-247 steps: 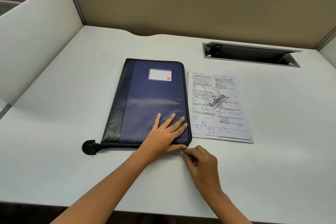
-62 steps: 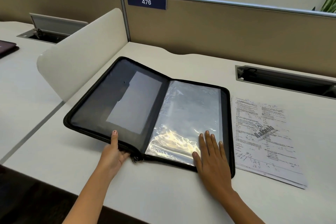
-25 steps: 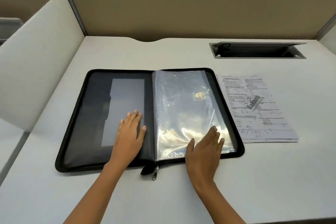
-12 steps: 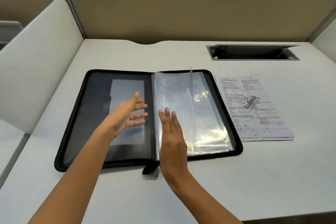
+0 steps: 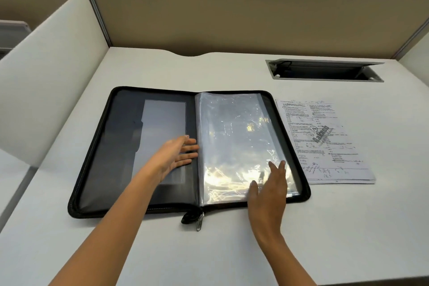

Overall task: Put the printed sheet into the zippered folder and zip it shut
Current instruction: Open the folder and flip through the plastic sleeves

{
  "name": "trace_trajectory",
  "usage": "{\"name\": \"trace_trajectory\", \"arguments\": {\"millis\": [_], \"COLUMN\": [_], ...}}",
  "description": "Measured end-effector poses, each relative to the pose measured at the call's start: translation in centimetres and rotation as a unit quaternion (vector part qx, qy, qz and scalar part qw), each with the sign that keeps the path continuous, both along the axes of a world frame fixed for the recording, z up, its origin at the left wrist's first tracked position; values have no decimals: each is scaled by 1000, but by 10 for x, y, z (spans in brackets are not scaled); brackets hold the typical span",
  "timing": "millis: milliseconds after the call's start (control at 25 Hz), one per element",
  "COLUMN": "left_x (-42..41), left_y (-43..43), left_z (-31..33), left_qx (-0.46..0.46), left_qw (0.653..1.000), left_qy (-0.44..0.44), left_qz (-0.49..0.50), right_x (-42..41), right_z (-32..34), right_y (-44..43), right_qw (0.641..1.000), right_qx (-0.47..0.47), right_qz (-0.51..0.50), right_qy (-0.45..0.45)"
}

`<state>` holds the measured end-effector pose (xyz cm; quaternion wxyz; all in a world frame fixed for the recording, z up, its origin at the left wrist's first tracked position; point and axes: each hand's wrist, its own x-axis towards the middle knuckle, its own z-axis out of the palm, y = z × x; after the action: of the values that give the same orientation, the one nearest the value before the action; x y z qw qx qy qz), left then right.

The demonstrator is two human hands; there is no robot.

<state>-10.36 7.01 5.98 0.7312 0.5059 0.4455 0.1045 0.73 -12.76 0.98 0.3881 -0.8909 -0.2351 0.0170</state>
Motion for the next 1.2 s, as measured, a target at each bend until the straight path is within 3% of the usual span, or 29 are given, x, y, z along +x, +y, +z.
{"name": "trace_trajectory", "arguments": {"millis": [200, 320, 520, 680, 880, 1040, 1200], "left_x": [-5, -7, -5, -14, -43, -67, -86], "left_y": [5, 6, 8, 20, 37, 51, 68], "left_z": [-9, -11, 3, 22, 30, 24, 14], "left_qx": [-13, -13, -4, 10, 96, 84, 53], "left_qw": [1000, 1000, 1000, 999, 995, 992, 984], "left_qy": [6, -3, -31, -51, -5, 39, 97], "left_qz": [-6, -5, -3, -13, 37, 86, 142], "right_x": [24, 31, -13, -60, -80, -52, -25], "right_z": [4, 17, 60, 71, 62, 46, 19], "right_y": [-7, -11, 33, 67, 73, 50, 21], "right_qw": [996, 989, 950, 908, 878, 934, 988], "right_qx": [31, 111, 262, 226, 188, 175, 37], "right_qz": [-79, -93, 130, 309, 404, 303, 149], "right_qy": [6, 21, 106, 169, 175, 70, 4]}}
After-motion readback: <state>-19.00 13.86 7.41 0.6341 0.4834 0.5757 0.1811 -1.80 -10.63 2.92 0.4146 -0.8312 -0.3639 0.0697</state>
